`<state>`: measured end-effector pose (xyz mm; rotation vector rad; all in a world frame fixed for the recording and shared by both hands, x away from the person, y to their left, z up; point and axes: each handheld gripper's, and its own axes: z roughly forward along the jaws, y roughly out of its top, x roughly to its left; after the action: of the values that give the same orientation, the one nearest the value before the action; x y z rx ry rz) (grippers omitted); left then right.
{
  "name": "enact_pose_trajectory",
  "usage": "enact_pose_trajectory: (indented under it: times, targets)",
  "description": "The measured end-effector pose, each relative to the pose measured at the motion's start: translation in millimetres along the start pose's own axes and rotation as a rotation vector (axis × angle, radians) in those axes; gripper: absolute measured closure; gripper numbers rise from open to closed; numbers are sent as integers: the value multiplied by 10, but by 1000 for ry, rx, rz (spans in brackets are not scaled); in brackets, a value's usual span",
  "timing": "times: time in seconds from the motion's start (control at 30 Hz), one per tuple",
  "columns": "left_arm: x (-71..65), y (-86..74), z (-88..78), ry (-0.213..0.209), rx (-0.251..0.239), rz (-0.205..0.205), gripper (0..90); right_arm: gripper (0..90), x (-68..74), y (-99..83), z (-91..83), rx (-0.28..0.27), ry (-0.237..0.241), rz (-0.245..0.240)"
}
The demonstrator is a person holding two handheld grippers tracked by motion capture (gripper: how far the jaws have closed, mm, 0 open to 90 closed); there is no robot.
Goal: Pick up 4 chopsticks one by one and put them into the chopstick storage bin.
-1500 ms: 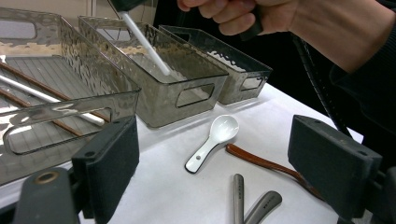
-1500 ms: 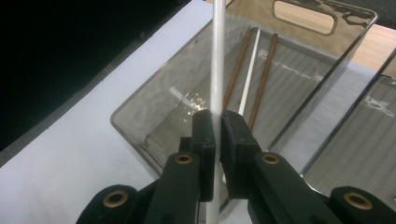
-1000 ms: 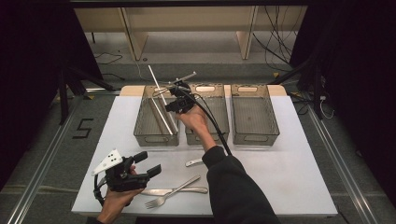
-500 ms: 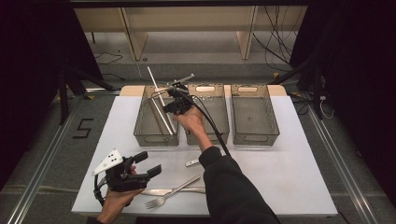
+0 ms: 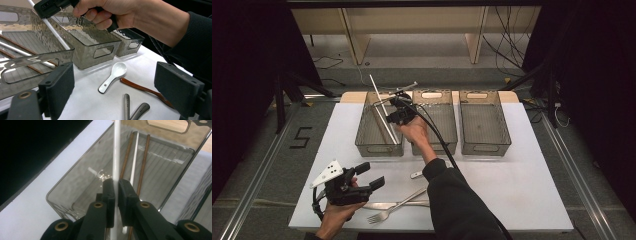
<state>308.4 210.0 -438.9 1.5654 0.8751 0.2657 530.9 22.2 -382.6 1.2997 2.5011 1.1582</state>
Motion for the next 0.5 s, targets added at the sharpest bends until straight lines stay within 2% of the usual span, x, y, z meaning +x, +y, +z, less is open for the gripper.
enact_pose_trajectory:
  times: [0.27, 0.5]
  targets:
    - [-2, 1, -2, -1, -1, 0, 161, 842, -1, -46, 79, 34, -24, -13]
    - [-3, 0, 0, -1, -4, -5, 161, 808, 20, -77, 145, 73, -16, -16]
